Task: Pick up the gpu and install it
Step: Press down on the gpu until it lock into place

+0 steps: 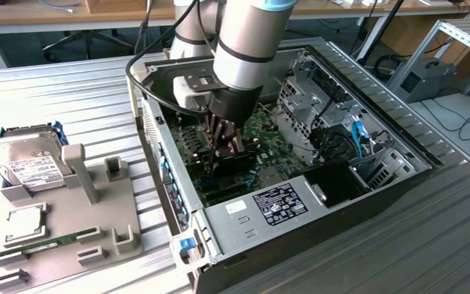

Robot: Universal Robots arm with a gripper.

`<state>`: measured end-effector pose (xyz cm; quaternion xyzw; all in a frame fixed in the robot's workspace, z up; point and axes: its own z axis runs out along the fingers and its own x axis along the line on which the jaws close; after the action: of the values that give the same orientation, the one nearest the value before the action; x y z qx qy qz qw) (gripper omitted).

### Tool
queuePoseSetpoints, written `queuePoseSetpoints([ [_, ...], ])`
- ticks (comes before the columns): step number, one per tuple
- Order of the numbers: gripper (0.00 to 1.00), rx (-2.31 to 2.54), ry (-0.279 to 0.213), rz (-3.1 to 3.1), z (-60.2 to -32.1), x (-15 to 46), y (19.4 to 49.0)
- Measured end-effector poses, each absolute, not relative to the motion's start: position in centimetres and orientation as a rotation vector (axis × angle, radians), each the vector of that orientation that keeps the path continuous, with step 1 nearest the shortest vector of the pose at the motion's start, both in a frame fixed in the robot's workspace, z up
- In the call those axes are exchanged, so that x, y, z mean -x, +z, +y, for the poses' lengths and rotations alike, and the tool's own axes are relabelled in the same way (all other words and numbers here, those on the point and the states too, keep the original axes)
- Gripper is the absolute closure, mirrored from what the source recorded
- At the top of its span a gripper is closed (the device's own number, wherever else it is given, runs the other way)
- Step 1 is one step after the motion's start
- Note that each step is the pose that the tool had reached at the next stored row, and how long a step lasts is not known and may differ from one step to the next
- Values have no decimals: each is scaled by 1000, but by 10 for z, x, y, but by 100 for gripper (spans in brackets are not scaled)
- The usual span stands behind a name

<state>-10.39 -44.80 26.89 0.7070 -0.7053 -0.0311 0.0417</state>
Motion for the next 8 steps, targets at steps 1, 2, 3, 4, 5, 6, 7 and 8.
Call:
queuePoseSetpoints([
  [1,89,-2164,-96,-2159,-448,104,268],
  [2,89,-2165,-96,-2159,-448,105,268],
  [3,89,-2165,-96,-2161,-448,105,270],
  [4,89,-2165,-96,-2162,-448,104,272],
  [5,89,-2164,-95,-2161,-447,104,276],
  [6,89,-2164,-95,-2160,-447,104,279],
  [7,89,-2164,-95,-2160,-447,104,280],
  [8,89,-2164,-95,-2160,-446,103,283],
])
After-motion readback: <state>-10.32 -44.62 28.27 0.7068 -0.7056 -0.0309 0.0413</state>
